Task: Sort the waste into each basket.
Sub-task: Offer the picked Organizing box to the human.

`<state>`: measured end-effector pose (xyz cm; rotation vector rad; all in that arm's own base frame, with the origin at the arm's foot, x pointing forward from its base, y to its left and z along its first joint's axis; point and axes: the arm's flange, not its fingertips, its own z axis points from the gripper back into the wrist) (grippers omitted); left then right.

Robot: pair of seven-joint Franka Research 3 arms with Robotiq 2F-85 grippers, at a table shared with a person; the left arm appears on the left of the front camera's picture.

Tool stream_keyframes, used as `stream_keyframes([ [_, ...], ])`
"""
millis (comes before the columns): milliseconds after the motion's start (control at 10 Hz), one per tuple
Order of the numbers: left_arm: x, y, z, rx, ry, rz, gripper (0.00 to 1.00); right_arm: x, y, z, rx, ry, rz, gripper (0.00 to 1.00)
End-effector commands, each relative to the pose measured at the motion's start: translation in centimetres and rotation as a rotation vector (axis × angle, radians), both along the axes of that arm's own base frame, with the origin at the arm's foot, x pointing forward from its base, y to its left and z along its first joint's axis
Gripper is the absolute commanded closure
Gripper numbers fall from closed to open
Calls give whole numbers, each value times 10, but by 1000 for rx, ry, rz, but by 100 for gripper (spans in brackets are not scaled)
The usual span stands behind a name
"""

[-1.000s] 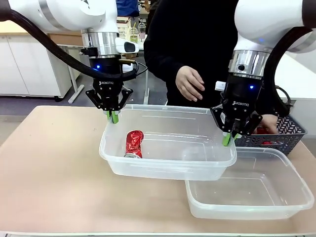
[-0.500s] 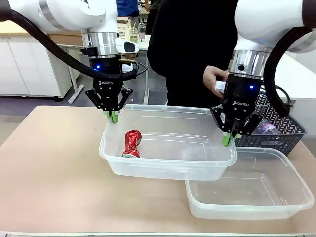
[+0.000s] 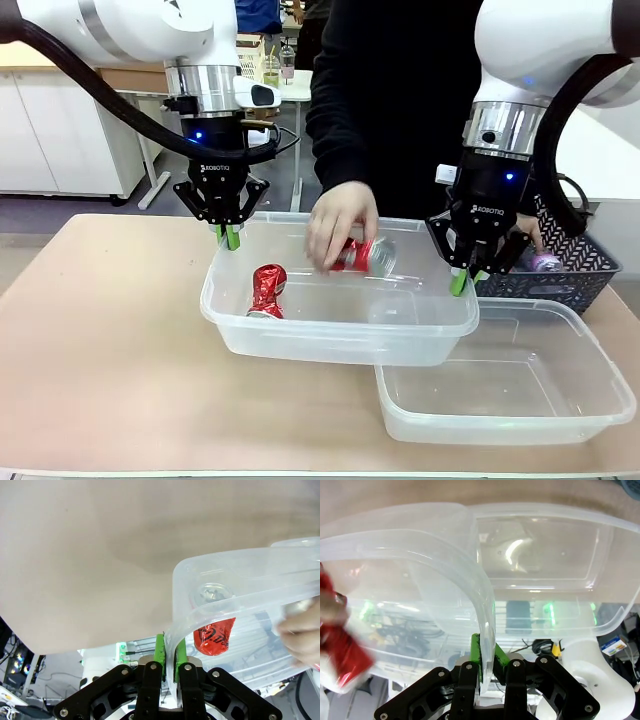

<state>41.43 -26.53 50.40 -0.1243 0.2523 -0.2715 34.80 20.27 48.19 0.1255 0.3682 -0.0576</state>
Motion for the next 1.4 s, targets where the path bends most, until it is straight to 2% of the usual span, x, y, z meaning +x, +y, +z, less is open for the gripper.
stream_keyframes([
  [0, -4, 3, 2, 4, -8, -5, 90, 0, -2, 5, 4, -2, 0, 93],
  [1300, -4, 3, 2, 4, -8, -5, 90, 0, -2, 5, 4, -2, 0, 93],
])
